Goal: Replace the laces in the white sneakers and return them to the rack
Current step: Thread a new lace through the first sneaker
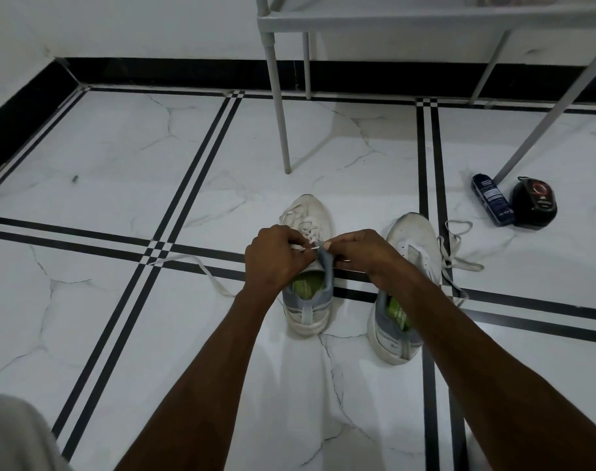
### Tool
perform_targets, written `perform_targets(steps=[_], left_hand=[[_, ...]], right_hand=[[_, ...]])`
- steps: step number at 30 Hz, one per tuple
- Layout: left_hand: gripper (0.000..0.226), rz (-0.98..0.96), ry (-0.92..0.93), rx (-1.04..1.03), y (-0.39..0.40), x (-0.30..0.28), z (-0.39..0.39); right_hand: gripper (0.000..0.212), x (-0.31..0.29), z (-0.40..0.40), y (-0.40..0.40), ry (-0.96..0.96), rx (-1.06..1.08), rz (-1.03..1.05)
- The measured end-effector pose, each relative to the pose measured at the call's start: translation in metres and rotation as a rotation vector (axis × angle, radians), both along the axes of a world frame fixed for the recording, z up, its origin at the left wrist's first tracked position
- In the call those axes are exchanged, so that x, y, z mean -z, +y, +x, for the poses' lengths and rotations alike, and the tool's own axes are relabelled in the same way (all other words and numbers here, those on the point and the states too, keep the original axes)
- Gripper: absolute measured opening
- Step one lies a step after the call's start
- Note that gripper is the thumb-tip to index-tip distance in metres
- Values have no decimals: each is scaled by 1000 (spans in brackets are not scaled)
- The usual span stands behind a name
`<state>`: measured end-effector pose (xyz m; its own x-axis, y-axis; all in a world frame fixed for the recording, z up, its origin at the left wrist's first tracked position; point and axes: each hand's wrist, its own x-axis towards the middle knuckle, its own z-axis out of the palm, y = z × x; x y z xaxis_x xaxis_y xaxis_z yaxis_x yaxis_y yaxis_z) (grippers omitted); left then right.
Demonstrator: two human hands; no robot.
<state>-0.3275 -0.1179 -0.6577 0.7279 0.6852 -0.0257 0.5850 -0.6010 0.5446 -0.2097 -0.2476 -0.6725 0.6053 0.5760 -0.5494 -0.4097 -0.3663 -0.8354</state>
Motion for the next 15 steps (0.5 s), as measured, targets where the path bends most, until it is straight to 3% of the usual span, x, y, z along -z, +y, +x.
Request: perform_targets(steps=[8,15], left_hand=[[23,68,-31,11,-6,3,1],[22,-3,-110,-9,-8,20,-3]], right_hand=[[6,0,-1,3,-26,-5,-14],[27,5,-2,4,-35,-1,21]])
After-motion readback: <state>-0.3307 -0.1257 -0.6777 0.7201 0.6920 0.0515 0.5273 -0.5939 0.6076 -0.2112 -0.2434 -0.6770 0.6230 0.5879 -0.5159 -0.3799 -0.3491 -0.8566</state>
